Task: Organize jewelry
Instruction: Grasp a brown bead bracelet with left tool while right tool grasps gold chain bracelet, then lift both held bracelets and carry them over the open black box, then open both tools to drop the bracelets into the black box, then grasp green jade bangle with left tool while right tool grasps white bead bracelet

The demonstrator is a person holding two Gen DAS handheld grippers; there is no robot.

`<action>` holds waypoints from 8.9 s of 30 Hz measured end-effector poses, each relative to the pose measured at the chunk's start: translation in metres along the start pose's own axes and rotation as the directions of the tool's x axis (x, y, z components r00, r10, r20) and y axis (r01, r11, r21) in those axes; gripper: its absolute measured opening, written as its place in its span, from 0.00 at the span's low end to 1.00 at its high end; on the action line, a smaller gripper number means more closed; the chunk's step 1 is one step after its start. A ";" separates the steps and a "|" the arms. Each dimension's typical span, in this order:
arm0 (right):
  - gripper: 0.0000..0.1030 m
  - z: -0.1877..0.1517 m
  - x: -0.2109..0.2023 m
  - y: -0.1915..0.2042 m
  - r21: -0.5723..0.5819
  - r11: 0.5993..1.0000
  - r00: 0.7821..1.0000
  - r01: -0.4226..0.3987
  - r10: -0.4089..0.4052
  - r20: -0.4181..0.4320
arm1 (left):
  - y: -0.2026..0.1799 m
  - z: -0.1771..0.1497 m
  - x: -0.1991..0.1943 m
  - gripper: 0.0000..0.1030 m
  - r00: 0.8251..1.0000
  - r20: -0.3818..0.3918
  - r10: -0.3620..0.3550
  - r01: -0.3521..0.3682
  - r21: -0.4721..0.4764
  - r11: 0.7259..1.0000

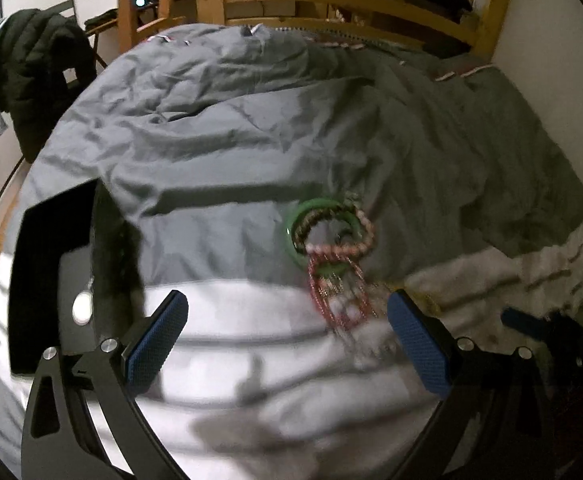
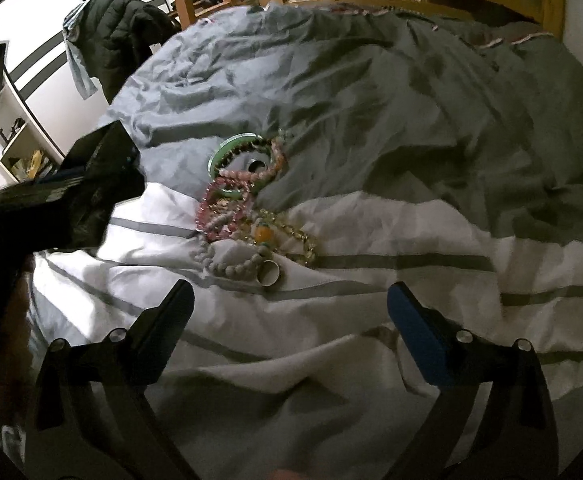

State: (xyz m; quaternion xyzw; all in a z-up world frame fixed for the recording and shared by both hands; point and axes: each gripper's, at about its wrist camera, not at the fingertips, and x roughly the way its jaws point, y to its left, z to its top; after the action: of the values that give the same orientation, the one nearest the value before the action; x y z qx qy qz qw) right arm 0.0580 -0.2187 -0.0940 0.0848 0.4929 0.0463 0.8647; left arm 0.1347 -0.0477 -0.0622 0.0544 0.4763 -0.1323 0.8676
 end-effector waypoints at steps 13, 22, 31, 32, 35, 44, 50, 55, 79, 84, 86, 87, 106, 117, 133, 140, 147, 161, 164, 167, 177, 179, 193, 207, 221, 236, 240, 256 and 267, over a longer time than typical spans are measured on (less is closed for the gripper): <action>0.67 0.020 0.062 0.009 -0.023 0.998 0.998 -0.051 0.050 -0.036 | -0.007 0.028 0.091 0.74 0.997 -0.031 -0.067 0.069 0.053 0.996; 0.25 0.017 0.064 0.009 -0.057 0.998 1.000 -0.023 0.023 0.005 | -0.003 0.032 0.103 0.24 0.997 -0.049 -0.063 0.065 0.040 0.997; 0.09 0.023 0.032 -0.003 0.003 0.997 0.990 -0.071 0.070 0.121 | 0.000 0.039 0.073 0.06 0.993 0.009 -0.115 0.115 0.004 0.993; 0.09 0.024 0.027 -0.005 0.013 0.996 0.987 -0.083 0.080 0.138 | -0.001 0.039 0.068 0.06 0.993 0.016 -0.116 0.116 0.007 0.993; 0.09 0.026 0.014 -0.011 0.037 0.994 0.980 -0.104 0.096 0.174 | -0.002 0.031 0.056 0.06 0.993 0.027 -0.117 0.117 0.005 0.993; 0.09 0.027 -0.017 -0.024 0.068 0.985 0.957 -0.160 0.138 0.255 | -0.015 0.030 0.070 0.06 0.993 0.022 -0.117 0.115 0.064 0.991; 0.09 0.030 -0.006 -0.026 0.079 0.982 0.962 -0.174 0.152 0.227 | -0.036 0.030 0.082 0.81 0.995 0.100 -0.029 0.013 0.155 0.988; 0.09 0.029 0.003 -0.027 0.076 0.981 0.966 -0.178 0.159 0.203 | -0.045 0.035 0.105 0.50 0.995 0.030 -0.098 0.091 0.186 0.978; 0.09 0.027 -0.012 -0.040 0.119 0.977 0.958 -0.175 0.142 0.249 | -0.033 0.035 0.054 0.07 0.974 0.062 -0.219 0.213 0.089 0.973; 0.09 0.026 -0.013 -0.041 0.124 0.975 0.957 -0.187 0.152 0.249 | -0.025 0.043 0.046 0.07 0.971 0.081 -0.224 0.219 0.058 0.974; 0.09 0.027 -0.015 -0.040 0.125 0.972 0.954 -0.197 0.161 0.252 | -0.021 0.045 0.037 0.03 0.968 0.096 -0.230 0.227 0.047 0.973; 0.09 0.027 -0.016 -0.040 0.123 0.972 0.954 -0.198 0.162 0.254 | -0.019 0.046 0.033 0.03 0.967 0.104 -0.234 0.231 0.041 0.972; 0.10 0.018 -0.025 -0.032 0.093 0.979 0.962 -0.183 0.159 0.221 | -0.032 0.036 0.074 0.67 0.994 0.054 -0.098 0.093 0.091 0.991; 0.10 0.022 -0.028 -0.049 0.164 0.925 0.920 -0.343 0.296 0.258 | -0.019 0.040 0.090 0.08 0.982 -0.030 -0.187 0.188 0.035 0.981; 0.10 0.031 -0.096 -0.056 0.198 0.838 0.834 -0.509 0.422 0.357 | 0.008 0.043 -0.006 0.07 0.960 0.102 -0.260 0.265 -0.037 0.964; 0.10 0.041 -0.110 -0.029 0.155 0.848 0.839 -0.507 0.444 0.315 | 0.034 0.034 -0.048 0.08 0.970 0.133 -0.202 0.211 -0.053 0.976; 0.10 0.057 -0.115 0.019 0.089 0.857 0.841 -0.508 0.470 0.269 | 0.077 0.024 -0.080 0.08 0.980 0.159 -0.117 0.135 -0.109 0.985; 0.10 0.099 -0.065 0.121 0.009 0.850 0.842 -0.526 0.519 0.145 | 0.190 0.007 -0.090 0.08 0.991 0.130 -0.018 0.054 -0.283 0.958; 0.10 0.107 -0.050 0.144 -0.005 0.847 0.841 -0.531 0.528 0.118 | 0.204 0.005 -0.089 0.08 0.991 0.131 -0.030 0.068 -0.299 0.952; 0.10 0.111 -0.034 0.166 -0.013 0.843 0.839 -0.538 0.537 0.081 | 0.211 0.004 -0.085 0.08 0.992 0.122 -0.032 0.068 -0.304 0.950; 0.09 0.114 0.035 0.222 -0.020 0.839 0.839 -0.543 0.542 -0.033 | 0.242 0.006 -0.048 0.08 0.998 0.053 -0.047 0.063 -0.356 0.932; 0.09 0.113 0.047 0.226 -0.016 0.844 0.843 -0.537 0.535 -0.050 | 0.246 0.007 -0.039 0.08 0.998 0.031 -0.058 0.066 -0.370 0.927; 0.35 0.105 0.065 0.225 0.000 0.833 0.829 -0.554 0.552 -0.088 | 0.251 0.007 -0.047 0.45 0.997 0.072 -0.030 0.056 -0.398 0.916; 0.89 0.117 -0.035 0.152 -0.094 0.918 0.910 -0.384 0.394 0.127 | 0.207 0.011 -0.064 0.79 0.978 0.191 -0.089 0.143 -0.290 0.946; 0.91 0.071 -0.082 0.056 -0.154 0.974 0.963 -0.164 0.193 0.191 | 0.091 0.005 -0.038 0.88 0.964 0.158 -0.212 0.226 -0.077 0.971; 0.79 0.023 0.016 0.034 -0.214 0.968 0.987 -0.129 0.146 0.069 | 0.010 0.021 0.076 0.86 0.991 0.012 -0.134 0.134 0.031 0.991; 0.75 0.022 0.039 0.045 -0.284 0.956 0.994 -0.072 0.092 0.056 | 0.013 0.031 0.101 0.83 0.994 0.005 -0.111 0.111 -0.002 0.994; 0.13 0.033 0.050 0.011 -0.148 0.986 0.992 -0.079 0.092 0.083 | 0.031 0.044 0.106 0.12 0.987 -0.028 -0.160 0.159 -0.039 0.987; 0.13 0.042 0.015 -0.006 -0.072 0.985 0.958 -0.154 0.167 0.234 | 0.039 0.052 0.065 0.10 0.983 0.062 -0.176 0.179 -0.062 0.982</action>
State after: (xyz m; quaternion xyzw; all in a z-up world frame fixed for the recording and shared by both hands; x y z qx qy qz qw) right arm 0.1016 -0.2262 -0.0872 0.1065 0.3752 0.1187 0.9131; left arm 0.2211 -0.0331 -0.0902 -0.0213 0.4590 -0.1945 0.8666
